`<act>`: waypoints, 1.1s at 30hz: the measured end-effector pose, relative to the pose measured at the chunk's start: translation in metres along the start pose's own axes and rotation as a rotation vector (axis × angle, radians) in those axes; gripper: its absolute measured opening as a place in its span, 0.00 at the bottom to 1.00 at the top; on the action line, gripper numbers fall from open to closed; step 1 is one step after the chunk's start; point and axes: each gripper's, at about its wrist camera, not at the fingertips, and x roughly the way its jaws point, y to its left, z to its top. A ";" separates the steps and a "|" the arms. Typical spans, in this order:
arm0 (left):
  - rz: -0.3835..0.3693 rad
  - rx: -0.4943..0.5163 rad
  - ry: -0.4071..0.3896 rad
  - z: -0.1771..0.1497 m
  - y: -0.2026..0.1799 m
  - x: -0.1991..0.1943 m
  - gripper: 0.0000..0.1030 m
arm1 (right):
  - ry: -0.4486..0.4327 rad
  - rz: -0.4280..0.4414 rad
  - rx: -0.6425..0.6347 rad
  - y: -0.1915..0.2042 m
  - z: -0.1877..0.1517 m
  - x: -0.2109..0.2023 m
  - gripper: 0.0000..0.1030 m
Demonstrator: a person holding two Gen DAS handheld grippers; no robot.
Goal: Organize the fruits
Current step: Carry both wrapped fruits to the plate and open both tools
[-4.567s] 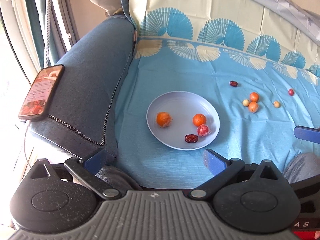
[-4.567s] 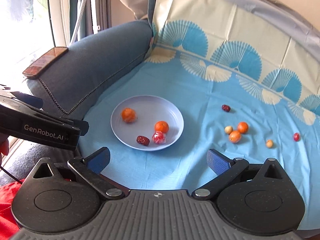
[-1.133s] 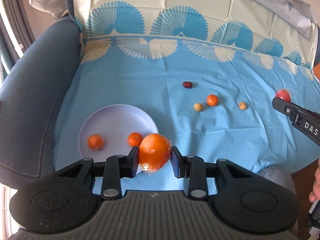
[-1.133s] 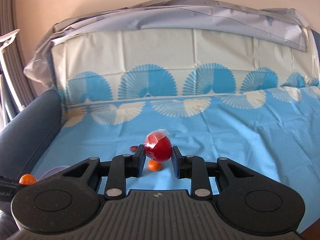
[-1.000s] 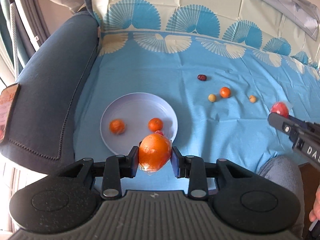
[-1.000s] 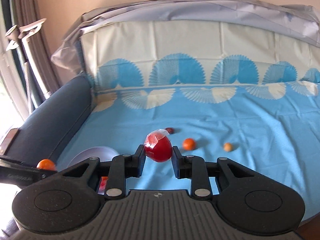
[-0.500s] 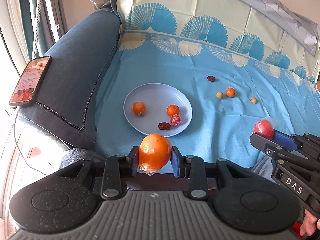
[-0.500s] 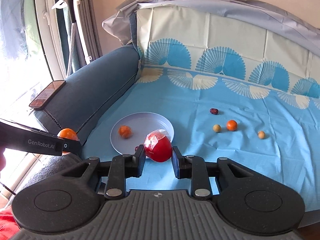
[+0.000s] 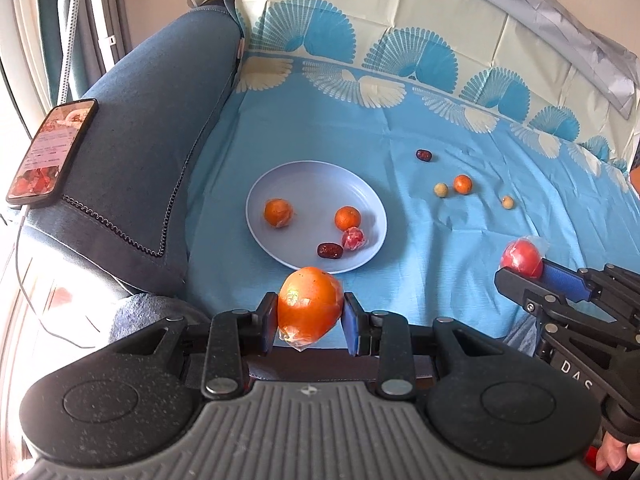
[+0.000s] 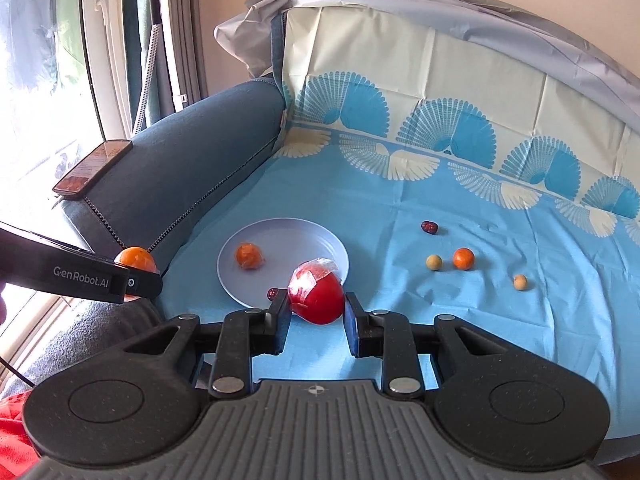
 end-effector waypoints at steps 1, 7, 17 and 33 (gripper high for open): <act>0.003 0.002 0.006 0.002 0.002 0.005 0.36 | 0.002 -0.008 -0.007 0.001 0.001 0.004 0.29; 0.045 -0.020 0.023 0.029 0.017 0.034 0.36 | 0.025 0.019 -0.019 0.005 0.014 0.037 0.29; 0.078 0.011 0.079 0.074 0.019 0.102 0.36 | 0.111 0.035 -0.007 0.005 0.031 0.126 0.29; 0.103 0.081 0.190 0.104 0.011 0.222 0.36 | 0.280 0.036 0.005 -0.012 0.023 0.245 0.29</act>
